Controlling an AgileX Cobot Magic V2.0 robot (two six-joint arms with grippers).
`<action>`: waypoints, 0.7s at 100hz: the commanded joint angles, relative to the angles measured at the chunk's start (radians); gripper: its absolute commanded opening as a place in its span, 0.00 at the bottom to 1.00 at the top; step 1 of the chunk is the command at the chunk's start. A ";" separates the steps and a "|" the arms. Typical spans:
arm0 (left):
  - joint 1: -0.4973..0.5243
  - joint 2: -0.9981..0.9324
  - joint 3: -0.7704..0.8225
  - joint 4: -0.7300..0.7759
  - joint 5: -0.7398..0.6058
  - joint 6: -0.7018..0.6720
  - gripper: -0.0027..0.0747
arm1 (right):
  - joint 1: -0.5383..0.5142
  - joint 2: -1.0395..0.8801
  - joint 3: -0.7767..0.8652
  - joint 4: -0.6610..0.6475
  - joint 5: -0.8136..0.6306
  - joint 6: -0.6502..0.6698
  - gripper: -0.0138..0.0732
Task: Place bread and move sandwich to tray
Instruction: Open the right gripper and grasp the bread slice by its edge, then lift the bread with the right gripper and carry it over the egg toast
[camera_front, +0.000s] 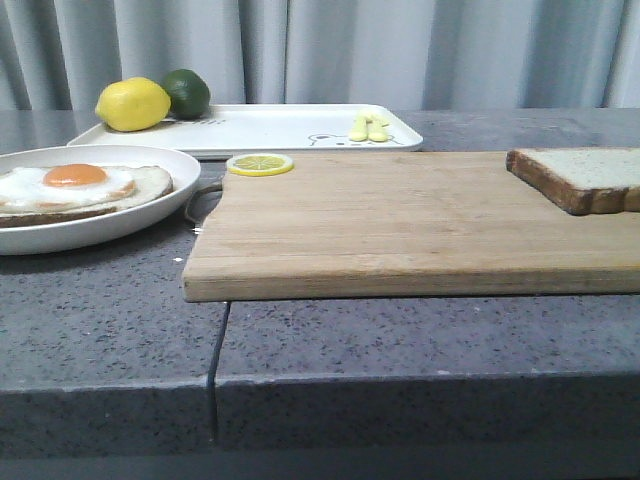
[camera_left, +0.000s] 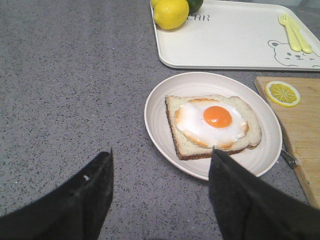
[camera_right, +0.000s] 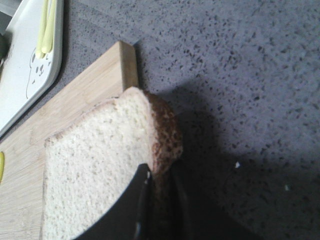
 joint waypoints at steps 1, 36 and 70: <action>-0.008 0.012 -0.033 -0.014 -0.065 -0.008 0.53 | -0.002 -0.025 -0.025 0.040 0.057 -0.012 0.05; -0.008 0.012 -0.033 -0.014 -0.065 -0.008 0.53 | 0.010 -0.170 -0.027 0.163 0.182 0.033 0.04; -0.008 0.012 -0.033 -0.014 -0.065 -0.008 0.53 | 0.265 -0.391 -0.027 0.341 0.072 0.116 0.04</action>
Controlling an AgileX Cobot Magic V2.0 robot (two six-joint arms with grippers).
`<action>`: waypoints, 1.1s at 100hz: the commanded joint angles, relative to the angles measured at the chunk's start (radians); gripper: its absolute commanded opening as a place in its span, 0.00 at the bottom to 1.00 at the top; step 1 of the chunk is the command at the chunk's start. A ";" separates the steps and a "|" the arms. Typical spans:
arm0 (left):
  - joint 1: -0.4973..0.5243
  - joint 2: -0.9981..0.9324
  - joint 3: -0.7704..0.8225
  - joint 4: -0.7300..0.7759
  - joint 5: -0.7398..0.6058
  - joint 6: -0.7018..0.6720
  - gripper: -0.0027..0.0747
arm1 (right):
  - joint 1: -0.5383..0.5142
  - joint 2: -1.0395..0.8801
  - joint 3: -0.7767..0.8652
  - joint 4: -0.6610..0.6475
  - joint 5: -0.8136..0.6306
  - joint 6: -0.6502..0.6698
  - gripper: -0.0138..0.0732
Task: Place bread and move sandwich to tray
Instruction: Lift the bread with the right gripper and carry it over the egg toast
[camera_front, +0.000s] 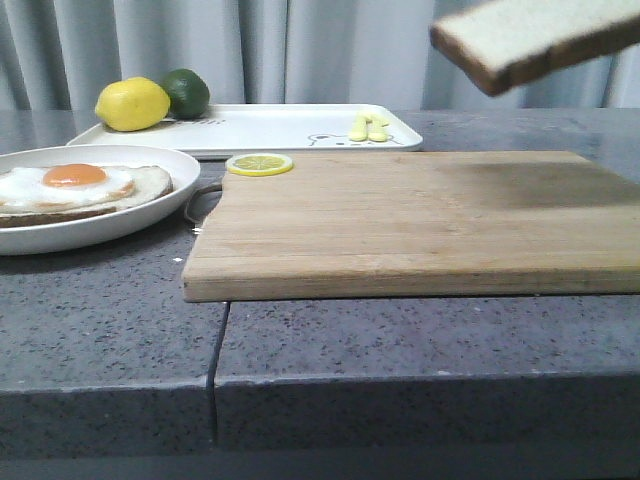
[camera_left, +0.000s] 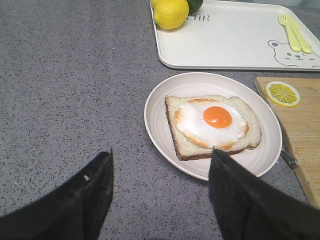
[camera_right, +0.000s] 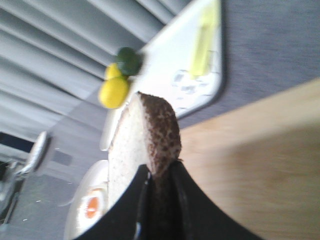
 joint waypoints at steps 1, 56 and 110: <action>-0.008 0.012 -0.033 -0.014 -0.065 -0.008 0.53 | 0.100 -0.070 -0.027 0.158 -0.033 0.004 0.04; -0.008 0.012 -0.033 -0.014 -0.065 -0.008 0.53 | 0.801 0.057 -0.209 0.295 -0.631 0.039 0.04; -0.008 0.012 -0.033 -0.014 -0.065 -0.008 0.51 | 1.082 0.438 -0.538 0.295 -0.818 0.249 0.04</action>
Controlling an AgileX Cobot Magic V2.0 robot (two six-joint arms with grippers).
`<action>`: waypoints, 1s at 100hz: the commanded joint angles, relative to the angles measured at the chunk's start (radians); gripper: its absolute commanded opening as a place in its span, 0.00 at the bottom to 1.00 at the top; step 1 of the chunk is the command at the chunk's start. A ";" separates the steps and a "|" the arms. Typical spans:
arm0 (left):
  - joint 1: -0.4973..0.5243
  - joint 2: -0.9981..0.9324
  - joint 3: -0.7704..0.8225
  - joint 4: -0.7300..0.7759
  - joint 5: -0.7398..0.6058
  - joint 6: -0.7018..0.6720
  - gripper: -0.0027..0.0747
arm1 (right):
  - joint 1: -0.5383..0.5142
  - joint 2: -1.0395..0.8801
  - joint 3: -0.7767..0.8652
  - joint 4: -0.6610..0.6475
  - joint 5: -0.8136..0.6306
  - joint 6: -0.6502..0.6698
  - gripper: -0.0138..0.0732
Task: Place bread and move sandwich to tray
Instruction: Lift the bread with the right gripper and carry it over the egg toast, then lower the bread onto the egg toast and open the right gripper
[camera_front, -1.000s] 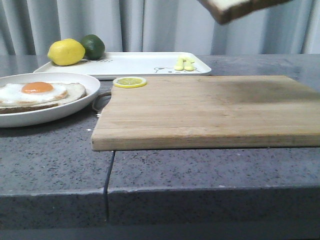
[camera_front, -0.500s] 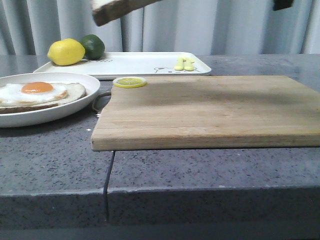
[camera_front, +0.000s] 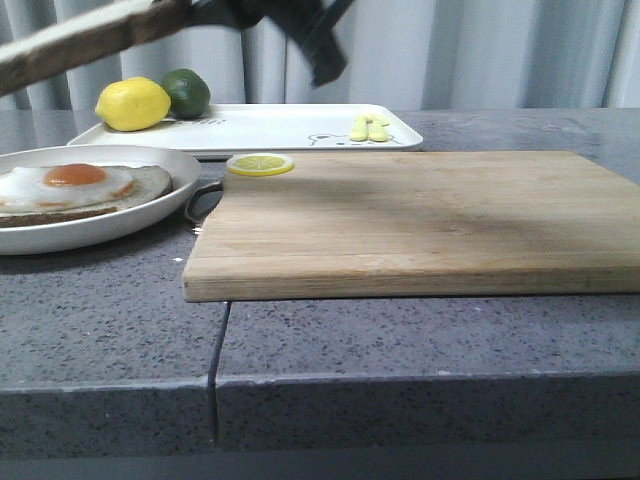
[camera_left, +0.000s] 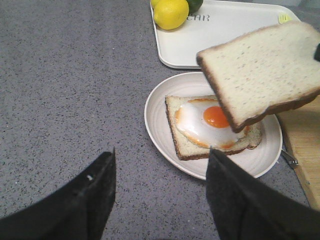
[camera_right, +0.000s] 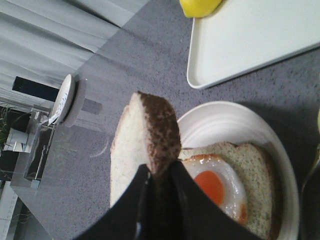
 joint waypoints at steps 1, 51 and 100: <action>-0.008 0.012 -0.033 -0.014 -0.065 -0.008 0.51 | 0.018 0.000 -0.059 0.062 0.013 0.039 0.04; -0.008 0.012 -0.033 -0.014 -0.065 -0.008 0.51 | 0.030 0.098 -0.082 0.062 -0.019 0.071 0.04; -0.008 0.012 -0.033 -0.014 -0.065 -0.008 0.51 | 0.030 0.098 -0.047 0.062 -0.024 0.059 0.48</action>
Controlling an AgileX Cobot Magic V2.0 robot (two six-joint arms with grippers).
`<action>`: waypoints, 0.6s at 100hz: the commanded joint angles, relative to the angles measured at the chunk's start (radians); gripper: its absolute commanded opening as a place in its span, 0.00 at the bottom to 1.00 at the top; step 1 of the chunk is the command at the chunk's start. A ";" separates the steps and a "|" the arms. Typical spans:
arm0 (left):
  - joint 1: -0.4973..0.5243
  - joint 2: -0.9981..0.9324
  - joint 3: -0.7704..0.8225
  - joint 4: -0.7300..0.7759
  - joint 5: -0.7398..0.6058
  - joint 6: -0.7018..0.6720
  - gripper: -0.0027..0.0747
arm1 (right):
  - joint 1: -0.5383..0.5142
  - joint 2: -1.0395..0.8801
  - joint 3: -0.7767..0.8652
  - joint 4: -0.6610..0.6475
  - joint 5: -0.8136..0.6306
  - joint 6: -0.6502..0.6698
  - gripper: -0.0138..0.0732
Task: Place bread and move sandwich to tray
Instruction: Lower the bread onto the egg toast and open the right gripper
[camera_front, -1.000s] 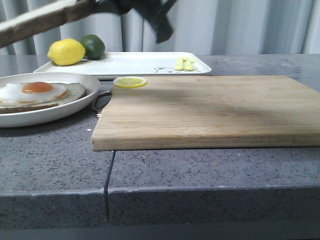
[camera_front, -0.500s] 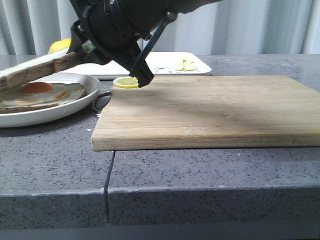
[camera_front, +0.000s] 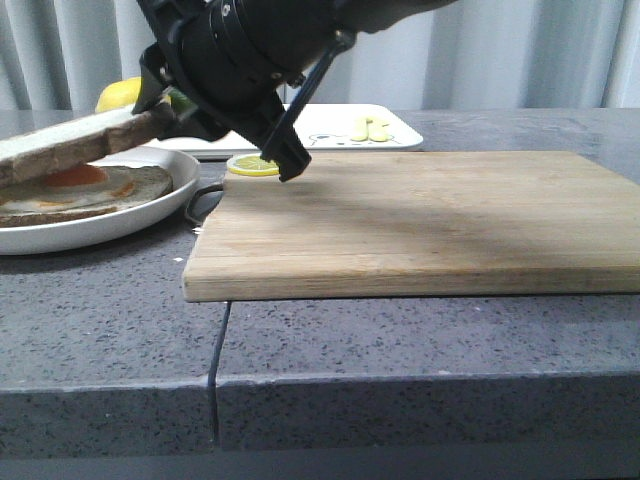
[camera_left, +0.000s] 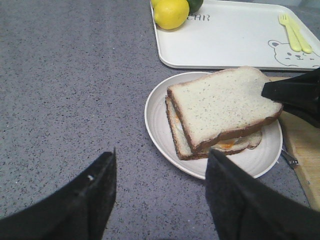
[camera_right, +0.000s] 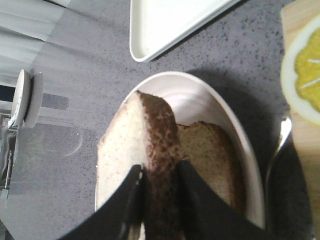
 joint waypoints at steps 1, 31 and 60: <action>-0.008 0.012 -0.033 -0.014 -0.065 -0.008 0.51 | 0.000 -0.047 -0.010 0.057 0.019 -0.014 0.48; -0.008 0.012 -0.033 -0.014 -0.065 -0.008 0.51 | 0.000 -0.048 -0.004 0.056 0.011 -0.022 0.55; -0.008 0.012 -0.033 -0.014 -0.065 -0.008 0.51 | -0.005 -0.074 -0.004 0.045 -0.035 -0.025 0.55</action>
